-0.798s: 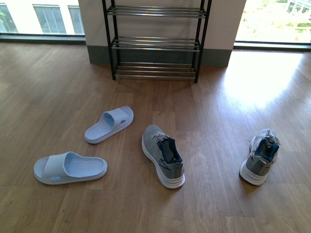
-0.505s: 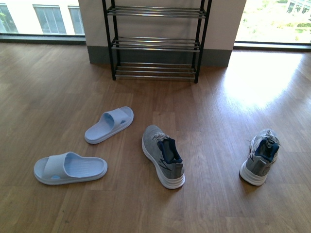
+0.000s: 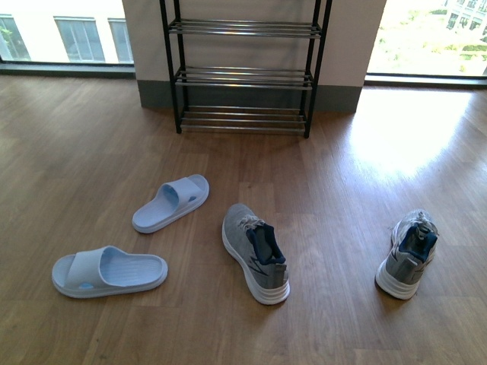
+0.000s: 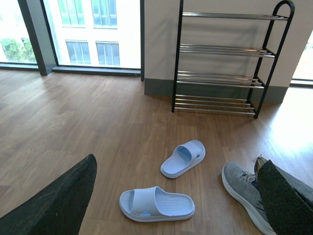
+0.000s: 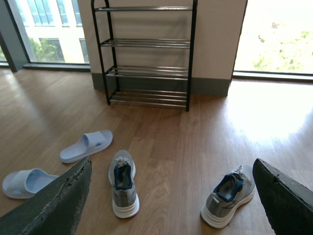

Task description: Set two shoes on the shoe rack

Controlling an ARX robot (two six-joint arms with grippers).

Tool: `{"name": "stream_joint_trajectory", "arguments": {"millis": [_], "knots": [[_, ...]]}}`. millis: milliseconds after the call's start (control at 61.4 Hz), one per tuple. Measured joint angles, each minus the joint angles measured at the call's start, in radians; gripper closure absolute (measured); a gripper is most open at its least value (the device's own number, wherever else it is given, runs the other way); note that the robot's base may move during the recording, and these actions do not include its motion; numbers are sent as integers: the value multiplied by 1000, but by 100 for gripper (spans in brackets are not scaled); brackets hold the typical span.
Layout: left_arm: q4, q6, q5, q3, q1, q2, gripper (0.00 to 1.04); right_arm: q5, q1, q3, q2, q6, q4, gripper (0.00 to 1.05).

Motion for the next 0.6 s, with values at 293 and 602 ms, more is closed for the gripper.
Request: {"name": "stream_joint_trajectory", "arguments": {"millis": [293,602], "knots": [[0,0,0,0,0,0,9,0,0,0,0,0,0,9],[0,0,0,0,0,0,9,0,0,0,0,0,0,9]]}}
